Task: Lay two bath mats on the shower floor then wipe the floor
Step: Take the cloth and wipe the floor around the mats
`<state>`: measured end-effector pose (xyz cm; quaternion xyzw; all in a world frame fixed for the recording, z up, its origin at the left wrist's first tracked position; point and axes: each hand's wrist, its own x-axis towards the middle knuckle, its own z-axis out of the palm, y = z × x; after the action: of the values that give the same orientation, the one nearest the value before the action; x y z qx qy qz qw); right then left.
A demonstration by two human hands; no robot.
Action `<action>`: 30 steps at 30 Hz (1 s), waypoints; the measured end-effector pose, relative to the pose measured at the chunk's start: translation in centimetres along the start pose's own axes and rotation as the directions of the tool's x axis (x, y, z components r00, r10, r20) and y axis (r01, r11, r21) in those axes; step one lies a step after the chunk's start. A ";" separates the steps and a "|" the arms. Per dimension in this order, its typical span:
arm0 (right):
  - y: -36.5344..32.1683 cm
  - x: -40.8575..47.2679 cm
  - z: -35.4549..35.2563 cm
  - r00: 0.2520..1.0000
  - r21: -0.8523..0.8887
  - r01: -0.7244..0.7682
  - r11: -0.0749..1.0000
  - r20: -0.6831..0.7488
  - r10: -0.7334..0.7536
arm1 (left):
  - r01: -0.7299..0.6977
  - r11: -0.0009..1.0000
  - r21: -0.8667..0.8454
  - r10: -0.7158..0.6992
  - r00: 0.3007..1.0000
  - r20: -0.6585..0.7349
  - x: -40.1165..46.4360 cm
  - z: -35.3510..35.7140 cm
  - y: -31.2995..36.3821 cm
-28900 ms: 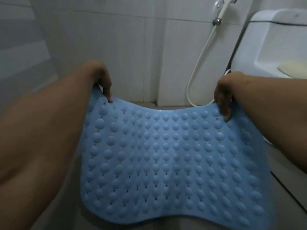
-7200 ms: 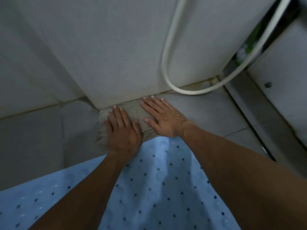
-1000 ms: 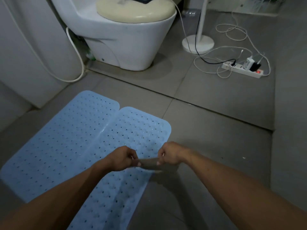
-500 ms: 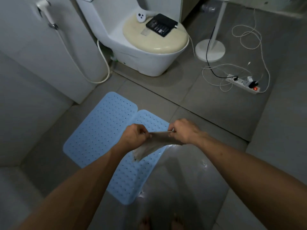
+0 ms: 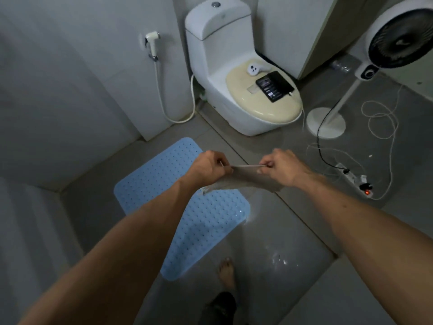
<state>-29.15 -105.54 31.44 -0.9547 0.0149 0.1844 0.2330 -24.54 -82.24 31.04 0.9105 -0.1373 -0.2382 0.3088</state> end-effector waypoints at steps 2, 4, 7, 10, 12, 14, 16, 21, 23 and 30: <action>-1.0 1.2 -2.6 0.999 -0.036 0.036 0.999 0.002 -0.036 | 0.002 1.000 -0.006 -0.002 1.000 -0.003 0.5 -2.2 0.8; -2.0 2.4 -4.9 0.999 -0.045 0.047 0.998 0.007 -0.047 | -0.016 1.000 -0.016 0.015 0.999 -0.040 1.0 -4.5 1.8; -3.7 4.3 -8.1 0.997 -0.058 0.079 0.995 0.019 -0.078 | -0.028 1.000 -0.013 0.027 0.995 -0.092 1.7 -7.8 3.0; -6.1 5.9 -11.4 0.992 -0.129 0.128 0.983 0.036 -0.124 | -0.006 0.999 0.043 0.011 0.993 -0.119 2.2 -10.6 3.9; -7.5 7.1 -13.3 0.987 -0.183 0.162 0.970 0.042 -0.157 | 0.017 0.999 0.039 -0.011 0.988 -0.152 2.5 -12.2 4.2; -9.0 8.3 -14.8 0.977 -0.202 0.212 0.956 0.063 -0.203 | 0.047 0.998 0.047 -0.038 0.983 -0.178 2.4 -13.7 4.4; -10.6 9.7 -16.1 0.961 -0.219 0.274 0.937 0.108 -0.256 | 0.087 0.993 0.079 -0.069 0.976 -0.204 2.1 -15.3 4.5; -14.3 13.0 -19.0 0.889 -0.228 0.456 0.860 0.164 -0.428 | 0.237 0.967 0.091 -0.196 0.926 -0.322 0.7 -18.8 5.9; -15.8 13.7 -20.3 0.847 -0.191 0.529 0.827 0.186 -0.499 | 0.309 0.949 0.062 -0.263 0.885 -0.385 -0.3 -19.7 6.6; -23.4 13.9 -22.3 0.623 -0.031 0.776 0.630 0.191 -0.759 | 0.540 0.841 -0.038 -0.441 0.642 -0.627 -7.3 -20.9 7.9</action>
<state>-5.82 -93.94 55.05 -0.8629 -0.4229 0.1433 0.2368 -20.76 -75.05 53.08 0.9603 0.2053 0.0067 0.1889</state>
